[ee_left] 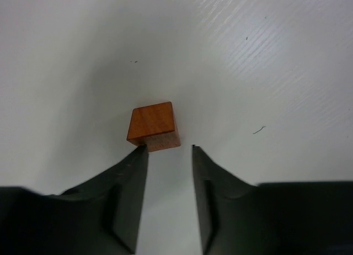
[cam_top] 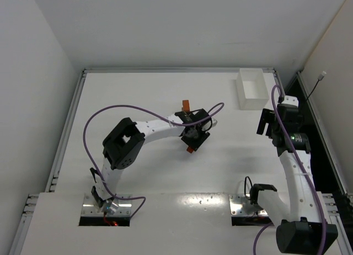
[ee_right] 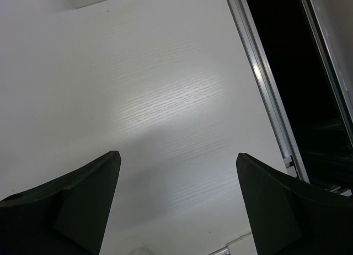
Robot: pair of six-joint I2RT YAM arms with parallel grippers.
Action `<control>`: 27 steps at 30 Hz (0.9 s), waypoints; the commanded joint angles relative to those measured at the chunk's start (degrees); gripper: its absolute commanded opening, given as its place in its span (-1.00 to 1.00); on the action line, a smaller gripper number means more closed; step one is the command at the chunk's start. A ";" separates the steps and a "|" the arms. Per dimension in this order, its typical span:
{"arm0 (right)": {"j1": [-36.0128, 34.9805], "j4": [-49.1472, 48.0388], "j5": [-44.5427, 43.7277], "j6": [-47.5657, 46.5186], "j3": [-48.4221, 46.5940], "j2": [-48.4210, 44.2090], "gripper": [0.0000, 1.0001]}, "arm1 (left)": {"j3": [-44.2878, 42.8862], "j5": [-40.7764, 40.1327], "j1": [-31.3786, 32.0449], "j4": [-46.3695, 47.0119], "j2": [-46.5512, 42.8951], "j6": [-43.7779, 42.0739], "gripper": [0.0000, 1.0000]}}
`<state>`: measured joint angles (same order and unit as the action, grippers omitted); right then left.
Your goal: Build the wood block tower
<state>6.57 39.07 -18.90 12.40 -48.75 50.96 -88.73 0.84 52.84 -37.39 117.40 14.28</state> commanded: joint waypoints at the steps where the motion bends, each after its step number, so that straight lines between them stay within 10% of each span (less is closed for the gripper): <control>1: 0.20 -1.10 0.88 0.16 0.06 -0.86 0.65 | 0.22 -0.13 0.77 0.91 0.72 -0.05 -0.22; 7: 0.20 -1.62 1.49 0.16 0.59 -0.86 0.65 | 0.22 -1.90 0.77 -0.14 -0.42 -0.05 0.29; 17: 0.20 -2.16 2.64 0.69 1.12 0.28 0.65 | -2.49 -3.04 0.77 0.38 3.61 -0.57 0.23; 22: 0.20 -2.68 3.16 0.69 1.12 0.81 0.65 | -4.88 -3.04 0.25 -0.14 5.91 -1.10 0.00; 27: 0.20 -3.20 3.68 0.69 1.12 0.81 0.63 | -6.28 -1.73 -0.28 -0.14 5.30 -1.71 -0.79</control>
<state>6.57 38.83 -16.16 12.47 -47.68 51.72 -93.14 -1.80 52.80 -37.63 123.44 13.15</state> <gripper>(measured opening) 0.816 0.290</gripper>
